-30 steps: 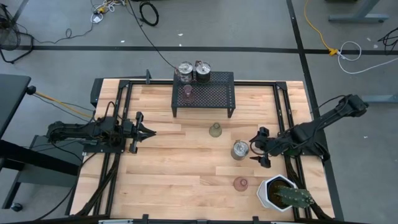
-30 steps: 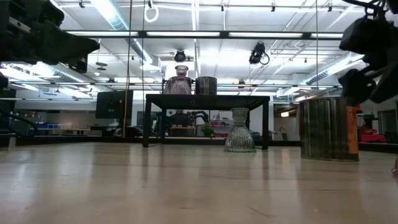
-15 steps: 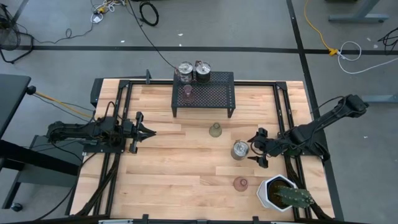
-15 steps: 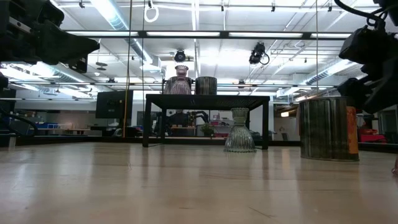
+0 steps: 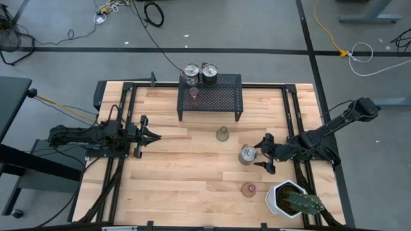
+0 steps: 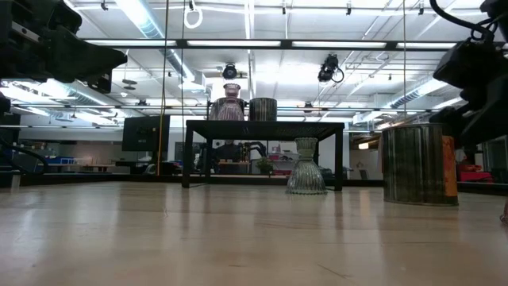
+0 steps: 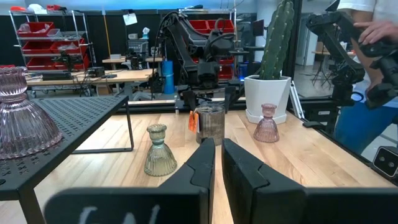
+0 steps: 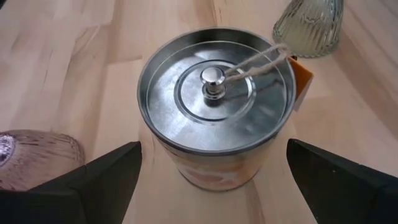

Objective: Pick & Place candle stick holders
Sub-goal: Put the silver scented candle on the shelf

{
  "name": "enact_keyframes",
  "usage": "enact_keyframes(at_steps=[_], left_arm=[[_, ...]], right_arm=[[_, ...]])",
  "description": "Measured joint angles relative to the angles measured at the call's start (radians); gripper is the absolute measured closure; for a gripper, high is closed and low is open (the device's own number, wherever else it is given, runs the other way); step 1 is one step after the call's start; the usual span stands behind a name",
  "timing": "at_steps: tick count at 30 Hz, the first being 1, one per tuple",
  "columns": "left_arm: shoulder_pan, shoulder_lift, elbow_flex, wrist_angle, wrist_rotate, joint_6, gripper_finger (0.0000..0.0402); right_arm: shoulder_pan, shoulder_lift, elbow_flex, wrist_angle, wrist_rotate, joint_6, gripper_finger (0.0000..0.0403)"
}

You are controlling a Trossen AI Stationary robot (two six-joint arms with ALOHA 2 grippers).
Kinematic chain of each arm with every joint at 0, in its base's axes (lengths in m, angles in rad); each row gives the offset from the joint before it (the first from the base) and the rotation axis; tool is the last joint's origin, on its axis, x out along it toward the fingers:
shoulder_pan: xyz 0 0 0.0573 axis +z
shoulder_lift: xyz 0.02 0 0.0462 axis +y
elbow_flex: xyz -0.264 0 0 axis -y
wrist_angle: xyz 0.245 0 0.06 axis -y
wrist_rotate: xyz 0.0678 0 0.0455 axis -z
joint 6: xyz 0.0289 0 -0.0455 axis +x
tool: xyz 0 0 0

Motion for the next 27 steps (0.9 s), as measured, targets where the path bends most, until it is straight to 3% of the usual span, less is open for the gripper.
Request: enact_keyframes(at_steps=[27], left_arm=[[0.0, 0.0, 0.0, 0.0, 0.0, 0.0, 0.0367]], right_arm=[[0.0, 0.002, -0.039, 0.153, 0.029, -0.053, 0.0003]])
